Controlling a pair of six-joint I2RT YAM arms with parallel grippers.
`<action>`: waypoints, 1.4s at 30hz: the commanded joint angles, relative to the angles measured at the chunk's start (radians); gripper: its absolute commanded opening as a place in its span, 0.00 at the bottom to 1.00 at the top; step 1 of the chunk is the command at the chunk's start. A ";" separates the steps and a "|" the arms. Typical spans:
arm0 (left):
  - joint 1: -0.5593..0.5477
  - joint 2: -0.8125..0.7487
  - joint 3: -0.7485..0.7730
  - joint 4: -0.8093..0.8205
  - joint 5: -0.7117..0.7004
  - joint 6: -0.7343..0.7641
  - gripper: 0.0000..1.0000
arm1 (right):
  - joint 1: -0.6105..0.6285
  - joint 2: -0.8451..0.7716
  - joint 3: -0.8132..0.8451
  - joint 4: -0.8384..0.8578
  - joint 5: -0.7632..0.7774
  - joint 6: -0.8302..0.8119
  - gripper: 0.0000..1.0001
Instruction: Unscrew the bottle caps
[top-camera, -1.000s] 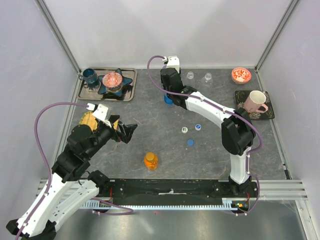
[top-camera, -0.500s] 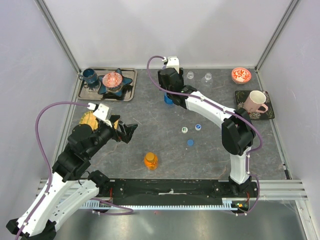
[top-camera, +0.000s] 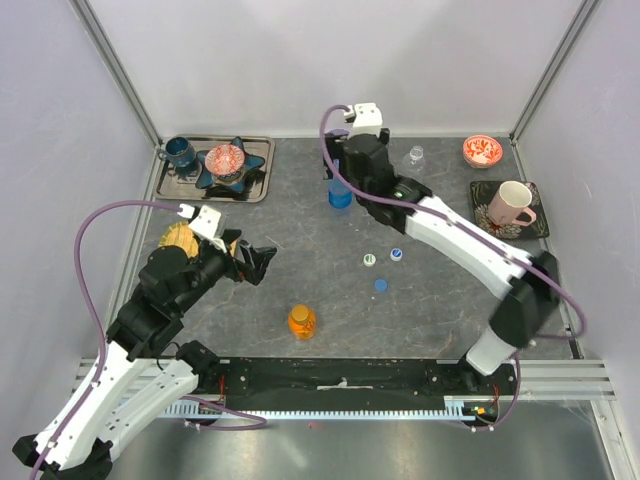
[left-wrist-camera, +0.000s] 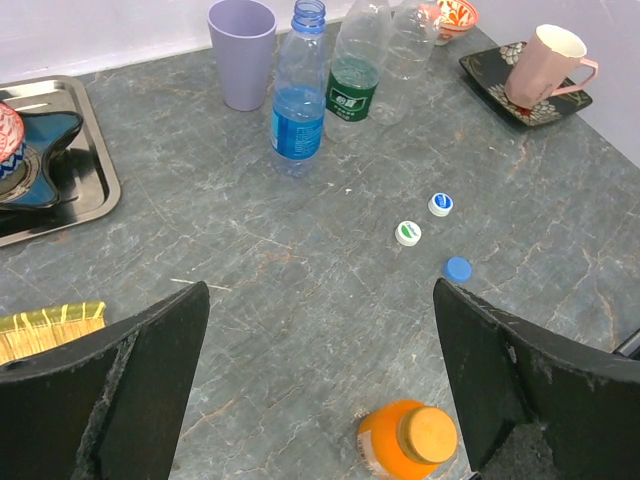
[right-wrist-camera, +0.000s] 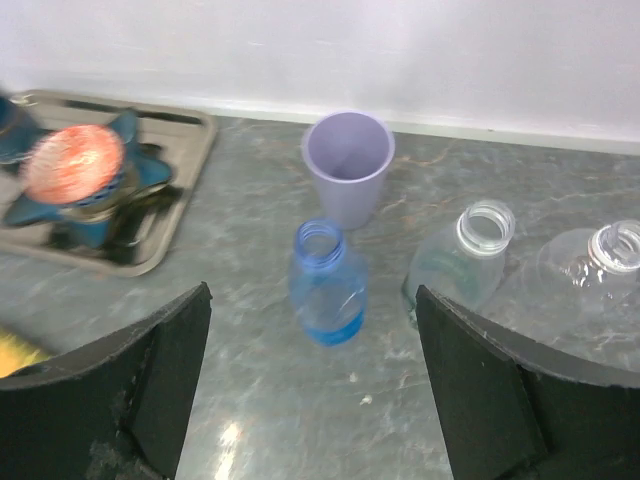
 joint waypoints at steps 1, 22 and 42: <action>0.001 -0.005 0.000 0.036 -0.056 0.008 0.99 | 0.070 -0.248 -0.165 -0.033 -0.158 0.010 0.88; 0.002 -0.100 -0.060 -0.131 -0.416 -0.205 0.99 | 0.528 -0.340 -0.555 0.099 -0.317 0.187 0.91; 0.002 -0.175 -0.103 -0.172 -0.372 -0.204 0.99 | 0.575 -0.131 -0.575 0.091 -0.300 0.240 0.68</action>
